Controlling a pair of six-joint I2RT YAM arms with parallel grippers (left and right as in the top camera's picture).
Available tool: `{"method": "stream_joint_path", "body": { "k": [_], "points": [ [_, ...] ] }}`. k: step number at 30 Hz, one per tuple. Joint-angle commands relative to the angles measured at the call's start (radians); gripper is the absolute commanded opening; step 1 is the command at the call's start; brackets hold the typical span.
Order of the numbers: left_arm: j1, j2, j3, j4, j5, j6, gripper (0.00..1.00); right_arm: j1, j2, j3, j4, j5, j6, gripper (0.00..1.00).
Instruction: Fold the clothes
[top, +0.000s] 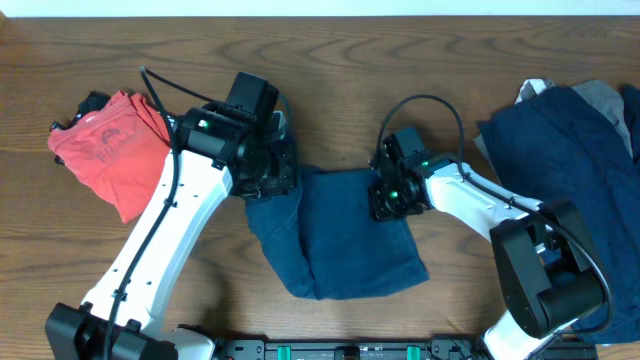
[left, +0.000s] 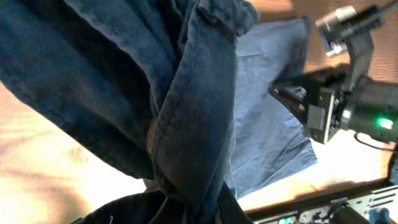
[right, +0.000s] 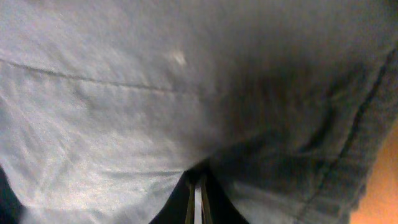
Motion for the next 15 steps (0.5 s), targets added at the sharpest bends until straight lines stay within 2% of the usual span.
{"method": "stream_joint_path", "body": {
  "k": [1,5,10,15],
  "points": [
    [-0.003,-0.006,0.005,0.026,-0.082,0.069,0.07,0.02,0.051,-0.026,0.088,0.052,0.103,0.06],
    [-0.003,-0.005,0.005,0.059,-0.109,0.138,0.07,0.033,0.051,-0.026,0.208,0.077,0.178,0.07],
    [-0.019,0.003,0.005,0.04,-0.056,0.14,0.08,0.039,0.051,-0.026,0.266,0.113,0.207,0.07],
    [-0.097,0.013,-0.005,0.064,0.026,0.059,0.08,0.039,0.051,-0.026,0.269,0.115,0.208,0.07]
  ]
}}
